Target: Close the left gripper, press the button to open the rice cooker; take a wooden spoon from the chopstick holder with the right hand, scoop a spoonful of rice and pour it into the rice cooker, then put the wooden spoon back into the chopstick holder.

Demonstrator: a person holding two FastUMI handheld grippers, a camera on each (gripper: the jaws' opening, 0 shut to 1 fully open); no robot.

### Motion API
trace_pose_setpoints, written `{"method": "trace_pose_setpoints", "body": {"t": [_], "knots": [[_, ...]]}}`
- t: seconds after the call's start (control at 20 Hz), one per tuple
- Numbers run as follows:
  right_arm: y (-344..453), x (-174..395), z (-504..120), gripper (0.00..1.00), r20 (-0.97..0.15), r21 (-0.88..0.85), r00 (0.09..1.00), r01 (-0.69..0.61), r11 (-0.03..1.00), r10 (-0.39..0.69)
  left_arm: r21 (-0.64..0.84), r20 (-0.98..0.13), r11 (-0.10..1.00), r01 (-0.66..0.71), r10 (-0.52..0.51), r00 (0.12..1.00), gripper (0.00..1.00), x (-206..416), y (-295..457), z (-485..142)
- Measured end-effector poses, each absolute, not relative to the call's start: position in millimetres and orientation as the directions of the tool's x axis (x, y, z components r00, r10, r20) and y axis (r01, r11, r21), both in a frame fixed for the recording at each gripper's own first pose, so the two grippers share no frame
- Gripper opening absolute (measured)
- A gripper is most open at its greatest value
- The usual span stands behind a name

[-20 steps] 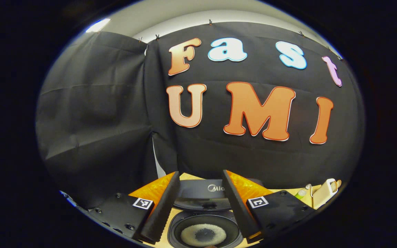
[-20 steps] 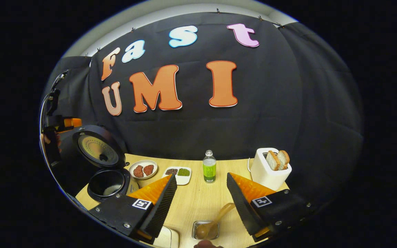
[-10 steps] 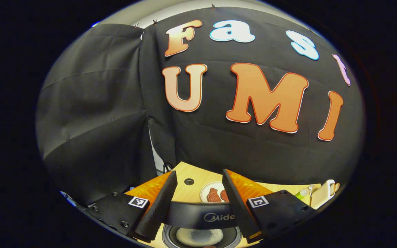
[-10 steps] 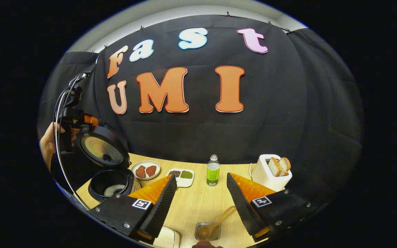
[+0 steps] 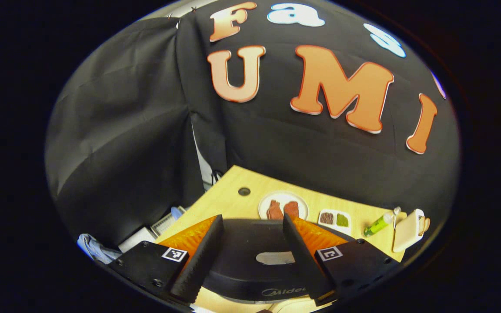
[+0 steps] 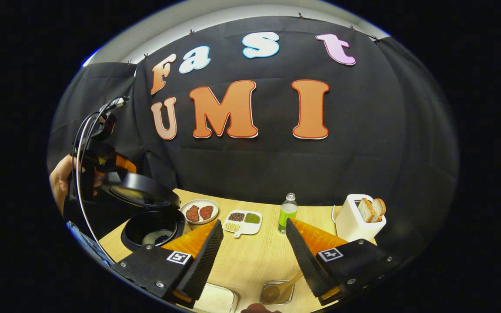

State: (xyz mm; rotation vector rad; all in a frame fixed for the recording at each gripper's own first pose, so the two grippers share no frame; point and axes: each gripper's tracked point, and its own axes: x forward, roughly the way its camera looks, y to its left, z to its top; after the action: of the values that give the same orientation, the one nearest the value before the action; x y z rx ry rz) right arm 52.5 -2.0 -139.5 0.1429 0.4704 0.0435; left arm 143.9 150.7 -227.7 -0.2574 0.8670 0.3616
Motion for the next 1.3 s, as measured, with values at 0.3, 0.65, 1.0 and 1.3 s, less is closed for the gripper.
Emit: {"method": "trace_pose_setpoints", "body": {"t": [0.3, 0.65, 1.0, 1.3], "knots": [[3.3, 49.3, -145.1, 0.90, -0.452, 0.157, 0.886, -0.029, 0.987, 0.098, -0.024, -0.870, 0.931, -0.365, 0.160, 0.466, 0.92, 97.3, 131.3, -277.9], [-4.7, 44.1, -145.8, 0.90, -0.454, 0.133, 0.886, -0.033, 0.991, 0.090, -0.017, -0.946, 0.930, -0.368, 0.104, 0.306, 0.92, 68.3, 117.5, -302.4], [-7.9, 45.6, -151.6, 0.90, -0.468, 0.125, 0.880, -0.027, 0.992, 0.083, -0.003, -0.972, 0.922, -0.386, 0.089, 0.219, 0.92, 51.9, 106.7, -321.2], [4.3, 49.7, -154.2, 0.90, -0.476, 0.130, 0.874, -0.044, 0.991, 0.101, 0.005, -0.971, 0.919, -0.394, 0.098, 0.217, 0.90, 51.0, 106.2, -321.4]]}}
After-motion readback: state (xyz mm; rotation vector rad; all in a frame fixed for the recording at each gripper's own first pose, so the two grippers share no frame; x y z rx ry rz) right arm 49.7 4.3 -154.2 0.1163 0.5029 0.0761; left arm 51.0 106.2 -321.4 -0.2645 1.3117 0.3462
